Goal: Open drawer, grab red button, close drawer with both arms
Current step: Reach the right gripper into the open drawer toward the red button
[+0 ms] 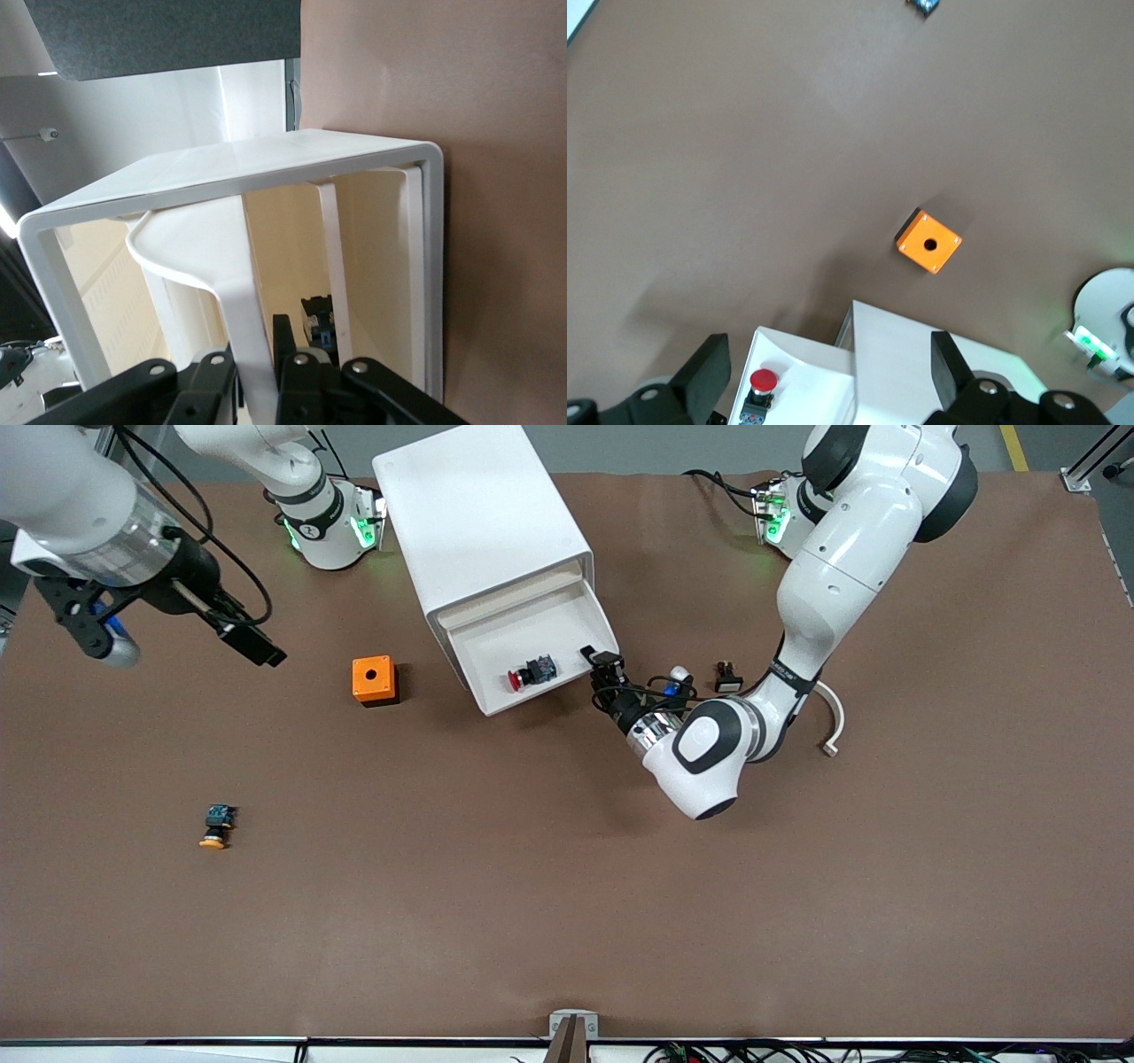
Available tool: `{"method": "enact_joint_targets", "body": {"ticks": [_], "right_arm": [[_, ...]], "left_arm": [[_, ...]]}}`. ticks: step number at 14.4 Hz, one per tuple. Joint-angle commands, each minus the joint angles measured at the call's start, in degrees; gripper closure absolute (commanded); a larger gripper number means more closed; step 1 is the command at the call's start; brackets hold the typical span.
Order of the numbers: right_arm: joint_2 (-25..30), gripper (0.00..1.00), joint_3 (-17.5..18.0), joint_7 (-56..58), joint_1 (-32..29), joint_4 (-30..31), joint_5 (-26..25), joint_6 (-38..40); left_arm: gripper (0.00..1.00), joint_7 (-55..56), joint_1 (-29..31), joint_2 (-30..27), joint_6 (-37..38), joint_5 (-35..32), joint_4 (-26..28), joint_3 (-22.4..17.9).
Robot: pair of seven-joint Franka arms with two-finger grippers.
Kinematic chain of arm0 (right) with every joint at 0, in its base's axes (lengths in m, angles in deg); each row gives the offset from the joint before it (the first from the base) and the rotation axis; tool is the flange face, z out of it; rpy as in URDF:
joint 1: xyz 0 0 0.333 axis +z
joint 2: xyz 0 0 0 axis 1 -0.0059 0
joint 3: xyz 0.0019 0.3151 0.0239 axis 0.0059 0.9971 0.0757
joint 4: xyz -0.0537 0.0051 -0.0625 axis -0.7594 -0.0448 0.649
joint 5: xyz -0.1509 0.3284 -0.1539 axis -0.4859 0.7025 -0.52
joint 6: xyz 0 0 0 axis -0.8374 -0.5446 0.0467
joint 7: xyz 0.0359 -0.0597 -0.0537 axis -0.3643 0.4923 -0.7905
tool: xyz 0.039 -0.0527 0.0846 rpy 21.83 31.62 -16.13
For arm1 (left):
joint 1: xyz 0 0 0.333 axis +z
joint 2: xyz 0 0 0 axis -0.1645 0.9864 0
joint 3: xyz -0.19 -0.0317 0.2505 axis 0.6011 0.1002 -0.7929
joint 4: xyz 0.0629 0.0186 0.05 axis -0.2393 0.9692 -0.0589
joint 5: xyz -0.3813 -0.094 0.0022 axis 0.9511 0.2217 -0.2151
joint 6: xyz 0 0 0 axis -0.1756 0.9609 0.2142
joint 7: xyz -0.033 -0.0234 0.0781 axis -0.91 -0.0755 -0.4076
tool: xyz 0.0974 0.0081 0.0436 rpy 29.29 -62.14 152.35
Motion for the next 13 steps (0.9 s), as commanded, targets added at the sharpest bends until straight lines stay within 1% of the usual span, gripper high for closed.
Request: {"method": "enact_joint_targets", "body": {"ticks": [1, 2, 3, 4, 5, 6, 8, 11, 13], "right_arm": [[-1.9, 0.0, -0.6, -6.5, 3.8, -1.0, 0.7, -1.9], [-2.5, 0.0, -0.6, -8.9, 4.8, -1.0, 0.8, -2.9], [-3.2, 0.0, -0.6, -11.2, 6.0, -1.0, 0.7, -3.7], [-4.0, 0.0, -0.6, -13.3, 7.2, -1.0, 0.6, -4.8], [-4.6, 0.0, -0.6, -15.1, 8.5, -1.0, 0.4, -6.6], [-5.3, 0.0, -0.6, -17.0, 9.7, -0.9, 0.4, -8.3], [-7.1, 0.0, -0.6, -19.9, 12.2, -0.9, 0.1, -10.9], [-10.0, 0.0, -0.7, -23.9, 15.4, -0.7, -0.2, -14.8], [-11.8, 0.0, -0.7, -25.6, 17.6, -0.3, -1.8, -16.7]], "left_arm": [[0.84, -0.8, 1.0, -0.4, 0.0, 0.7, -0.1, -0.3], [0.82, -0.8, 1.0, -0.4, -0.1, 0.7, -0.1, -0.3], [0.72, -0.8, 1.0, -0.4, -0.2, 0.7, -0.1, -0.3], [0.39, -0.7, 1.0, -0.4, -0.6, 0.8, -0.1, -0.3], [0.03, -0.7, 1.0, -0.4, -1.3, 0.8, -0.1, -0.3], [0.0, -0.9, 1.3, -0.4, -1.4, 0.8, -0.1, -0.3], [0.0, -4.3, 1.9, -0.5, -1.7, 1.1, -1.1, -0.3], [0.0, -12.0, 2.6, -0.1, -1.5, 2.9, -5.1, -0.3], [0.0, -17.6, 4.1, -0.1, -1.2, 2.9, -7.4, -0.3]]}}
